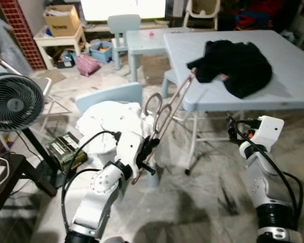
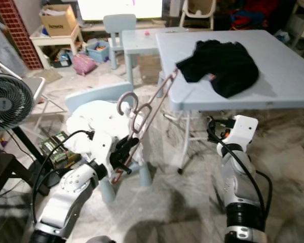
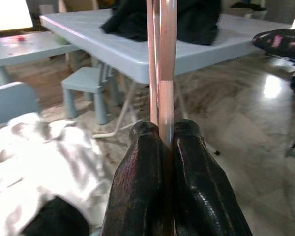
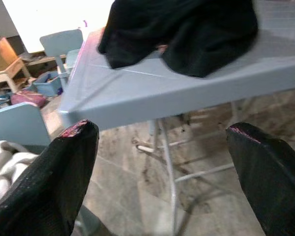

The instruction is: Hang hanger

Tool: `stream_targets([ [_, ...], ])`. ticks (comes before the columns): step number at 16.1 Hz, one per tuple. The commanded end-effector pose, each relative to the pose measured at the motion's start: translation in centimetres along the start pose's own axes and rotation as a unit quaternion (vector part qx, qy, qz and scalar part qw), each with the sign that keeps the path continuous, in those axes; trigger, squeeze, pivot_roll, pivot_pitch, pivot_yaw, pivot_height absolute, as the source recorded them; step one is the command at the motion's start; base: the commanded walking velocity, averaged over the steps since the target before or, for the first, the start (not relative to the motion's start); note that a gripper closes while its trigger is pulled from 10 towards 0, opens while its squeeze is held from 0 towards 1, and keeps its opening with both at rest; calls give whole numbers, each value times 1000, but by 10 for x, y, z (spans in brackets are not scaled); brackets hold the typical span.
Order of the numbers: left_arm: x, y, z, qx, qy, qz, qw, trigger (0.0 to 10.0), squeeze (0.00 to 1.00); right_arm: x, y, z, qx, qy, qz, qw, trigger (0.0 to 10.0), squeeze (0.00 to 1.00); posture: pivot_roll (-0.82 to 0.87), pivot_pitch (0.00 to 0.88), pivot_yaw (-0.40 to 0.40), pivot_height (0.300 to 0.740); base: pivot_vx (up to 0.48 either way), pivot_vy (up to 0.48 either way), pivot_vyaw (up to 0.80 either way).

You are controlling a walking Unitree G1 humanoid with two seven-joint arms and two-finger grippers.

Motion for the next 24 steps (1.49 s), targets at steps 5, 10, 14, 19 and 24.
stream_targets([
  [5,8,-11,-5,38,-29,42,998,10000,0,-4,9,5,14,39,-48,998,10000,0,-37,8,-14,740,0,0,0],
  [10,13,-53,-35,166,-178,78,967,10000,0,-14,20,-9,83,242,-229,939,10000,0,-52,18,-16,740,0,0,0],
  [14,22,-61,-48,188,-260,98,942,10000,0,-33,35,-38,215,419,-319,822,10000,0,-65,17,-16,740,0,0,0],
  [19,4,-53,-52,146,-367,83,915,10000,0,-29,55,-42,280,499,-352,740,10000,0,-83,14,-5,740,0,0,0],
  [24,-8,-54,-45,134,-421,93,893,10000,0,-8,39,-54,319,579,-338,670,10000,0,-97,9,14,740,0,0,0],
])
Point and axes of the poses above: a point about 5 cm out from each wrist's last joint towards the gripper, its own z axis pointing out of the wrist towards the gripper, its own y axis along the axis of the wrist's last joint, x = y × z, the point moved 1 cm from there along z, pointing out of the wrist towards the gripper, and after that the axes turned 8 degrees about z, right-handed, at the moved point
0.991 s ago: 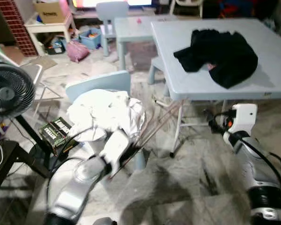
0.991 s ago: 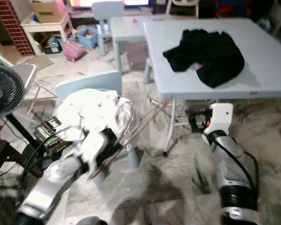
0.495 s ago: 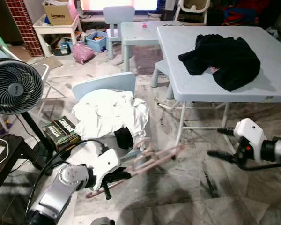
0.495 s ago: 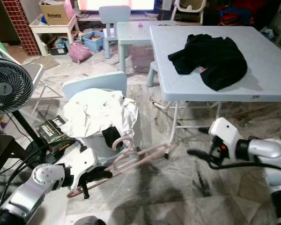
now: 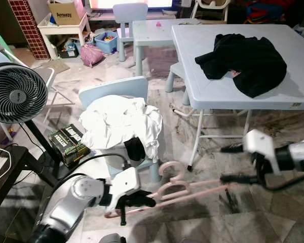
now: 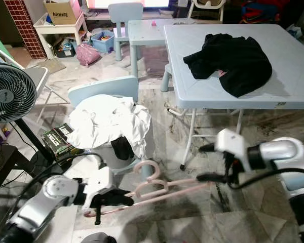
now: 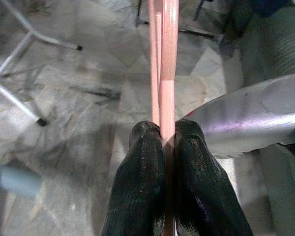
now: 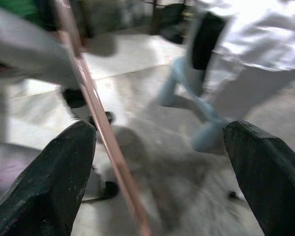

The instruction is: Hang hanger

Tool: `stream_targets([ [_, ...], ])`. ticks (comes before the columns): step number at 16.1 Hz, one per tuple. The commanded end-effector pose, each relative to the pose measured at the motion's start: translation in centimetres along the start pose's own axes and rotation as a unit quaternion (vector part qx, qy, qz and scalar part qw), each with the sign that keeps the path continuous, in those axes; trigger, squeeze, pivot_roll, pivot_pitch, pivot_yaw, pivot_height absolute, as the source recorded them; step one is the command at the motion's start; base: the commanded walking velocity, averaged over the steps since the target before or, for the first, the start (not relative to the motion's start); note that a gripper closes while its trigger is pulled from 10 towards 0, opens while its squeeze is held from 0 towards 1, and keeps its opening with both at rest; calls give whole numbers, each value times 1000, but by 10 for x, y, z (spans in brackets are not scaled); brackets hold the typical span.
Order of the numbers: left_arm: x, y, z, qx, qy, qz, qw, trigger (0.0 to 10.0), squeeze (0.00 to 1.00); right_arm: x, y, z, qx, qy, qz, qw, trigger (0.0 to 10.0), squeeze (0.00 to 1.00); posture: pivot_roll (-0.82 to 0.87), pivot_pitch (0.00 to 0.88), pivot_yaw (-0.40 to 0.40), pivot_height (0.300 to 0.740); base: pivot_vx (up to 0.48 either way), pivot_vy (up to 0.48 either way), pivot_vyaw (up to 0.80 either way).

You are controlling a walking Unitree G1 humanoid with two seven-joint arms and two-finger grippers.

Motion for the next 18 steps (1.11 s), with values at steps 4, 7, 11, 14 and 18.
stream_targets([
  [4,3,-1,0,11,-13,25,1000,10000,0,8,-2,-6,42,60,-4,997,10000,0,-105,7,17,740,0,0,0],
  [7,7,-2,6,11,-15,30,999,10000,0,21,-7,2,63,113,-2,992,9176,0,-109,5,16,740,0,0,0],
  [11,8,0,10,7,-21,35,999,10000,0,25,-11,19,57,117,-10,991,10000,0,-117,7,18,740,0,0,0],
  [14,10,4,15,1,-23,40,999,10000,0,21,-5,36,17,81,-19,996,784,0,-117,8,19,740,0,0,0],
  [18,11,4,17,3,-27,48,998,10000,0,28,-21,39,73,97,-50,991,0,0,-117,8,22,740,0,0,0],
])
Point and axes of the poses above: a point about 5 cm out from each wrist's last joint towards the gripper, its own z axis pointing out of the wrist towards the gripper, its own y axis along the axis of the wrist's last joint, x = y × z, the point moved 1 cm from there along z, pointing out of the wrist towards the gripper, and after that the axes turned 8 degrees about z, right-handed, at the moved point
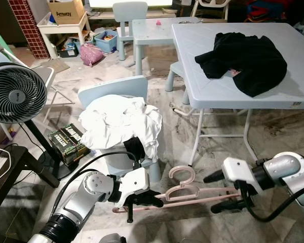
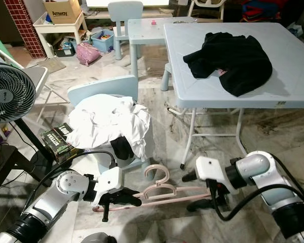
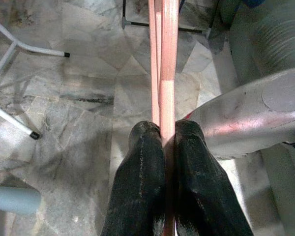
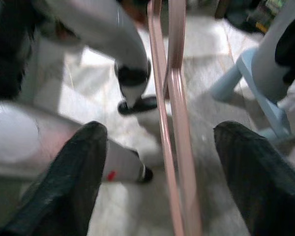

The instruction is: Hang hanger

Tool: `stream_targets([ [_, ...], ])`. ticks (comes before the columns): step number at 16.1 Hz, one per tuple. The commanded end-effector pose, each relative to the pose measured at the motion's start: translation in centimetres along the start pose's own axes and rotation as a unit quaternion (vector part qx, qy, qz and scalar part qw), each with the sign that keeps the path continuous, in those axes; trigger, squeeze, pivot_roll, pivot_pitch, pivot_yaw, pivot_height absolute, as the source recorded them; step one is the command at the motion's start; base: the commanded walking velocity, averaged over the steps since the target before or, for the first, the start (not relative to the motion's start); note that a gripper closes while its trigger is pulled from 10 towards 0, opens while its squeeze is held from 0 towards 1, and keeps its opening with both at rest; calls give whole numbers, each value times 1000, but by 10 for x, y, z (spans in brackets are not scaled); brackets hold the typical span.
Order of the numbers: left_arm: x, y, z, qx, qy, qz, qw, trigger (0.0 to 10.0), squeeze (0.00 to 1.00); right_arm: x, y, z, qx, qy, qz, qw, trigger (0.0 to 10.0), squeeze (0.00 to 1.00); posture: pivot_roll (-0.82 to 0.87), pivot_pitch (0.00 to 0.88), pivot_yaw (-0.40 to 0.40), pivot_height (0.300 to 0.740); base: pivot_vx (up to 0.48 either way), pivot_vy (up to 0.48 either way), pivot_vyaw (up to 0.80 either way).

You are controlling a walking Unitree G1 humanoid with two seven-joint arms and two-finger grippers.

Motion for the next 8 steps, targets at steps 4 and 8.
stream_targets([
  [4,4,2,0,4,-2,13,1000,10000,0,-8,-8,1,55,-27,-36,997,0,0,-117,9,22,740,0,0,0],
  [8,4,2,1,4,-3,15,1000,10000,0,-11,-11,6,68,-30,-51,996,0,0,-116,10,21,740,0,0,0],
])
Point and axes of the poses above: a point about 5 cm out from each wrist's last joint towards the gripper, its own z axis pointing out of the wrist towards the gripper, its own y axis along the axis of the wrist's last joint, x = y × z, the point moved 1 cm from there along z, pointing out of the wrist towards the gripper, and after that the axes turned 8 degrees about z, right-handed, at the moved point
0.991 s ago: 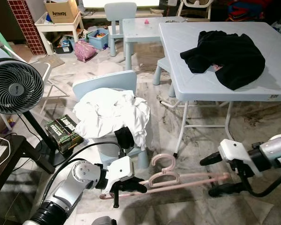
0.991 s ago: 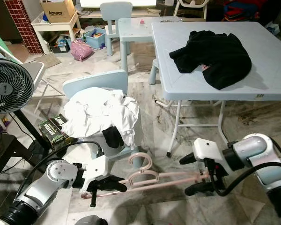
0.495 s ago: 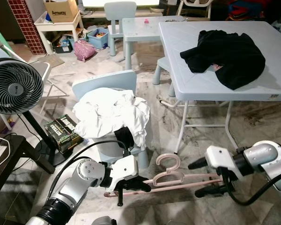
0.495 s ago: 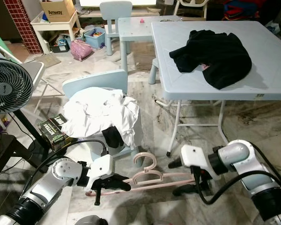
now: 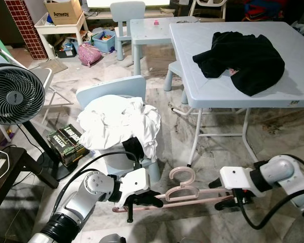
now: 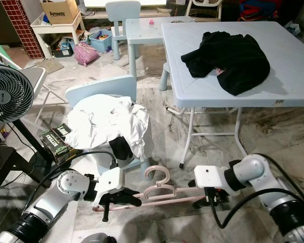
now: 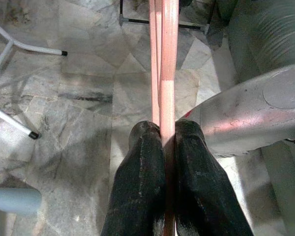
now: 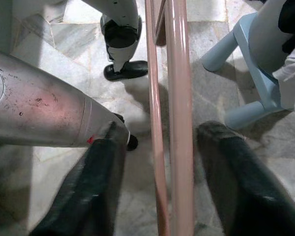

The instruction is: Hang hanger

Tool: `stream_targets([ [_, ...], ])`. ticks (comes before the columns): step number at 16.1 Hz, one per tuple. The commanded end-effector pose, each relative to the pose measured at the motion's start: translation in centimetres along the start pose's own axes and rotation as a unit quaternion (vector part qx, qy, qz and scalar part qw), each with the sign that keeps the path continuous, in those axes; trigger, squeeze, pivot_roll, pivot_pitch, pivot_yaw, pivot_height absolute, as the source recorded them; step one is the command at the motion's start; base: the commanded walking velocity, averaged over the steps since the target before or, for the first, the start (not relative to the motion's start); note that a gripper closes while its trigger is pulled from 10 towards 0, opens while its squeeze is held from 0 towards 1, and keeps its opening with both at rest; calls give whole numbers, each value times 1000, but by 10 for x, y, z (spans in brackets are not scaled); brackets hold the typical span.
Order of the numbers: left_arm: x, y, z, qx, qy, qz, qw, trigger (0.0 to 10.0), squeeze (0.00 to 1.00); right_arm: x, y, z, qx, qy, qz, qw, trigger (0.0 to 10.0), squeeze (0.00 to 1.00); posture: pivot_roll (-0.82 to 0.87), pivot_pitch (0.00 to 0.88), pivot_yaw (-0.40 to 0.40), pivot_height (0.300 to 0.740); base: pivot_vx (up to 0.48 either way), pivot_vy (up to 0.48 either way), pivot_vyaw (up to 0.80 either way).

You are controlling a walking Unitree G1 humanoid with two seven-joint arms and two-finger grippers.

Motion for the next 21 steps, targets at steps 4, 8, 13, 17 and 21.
stream_targets([
  [4,4,3,0,3,-1,16,1000,10000,0,-8,2,-5,6,-13,-16,1000,0,0,-119,10,17,740,0,0,0],
  [8,3,2,1,6,-2,15,1000,10000,0,-9,1,-6,11,-9,-19,1000,0,0,-119,10,17,740,0,0,0],
  [13,3,1,1,7,-3,13,1000,10000,0,-9,-1,-7,17,-5,-20,1000,0,0,-119,14,19,740,0,0,0],
  [17,4,-2,0,11,0,9,1000,10000,0,-9,-4,-4,19,-3,-19,1000,0,0,-110,5,24,740,0,0,0],
  [21,6,-5,-1,13,6,-9,1000,10000,1000,-12,-1,-3,13,-17,-27,999,0,0,-108,3,23,740,0,0,0],
])
Point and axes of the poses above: a point about 5 cm out from each wrist's last joint towards the gripper, its own z axis pointing out of the wrist towards the gripper, its own y axis along the axis of the wrist's last joint, x = y × z, the point moved 1 cm from there along z, pointing out of the wrist towards the gripper, and after that the axes turned 8 degrees about z, right-handed, at the moved point
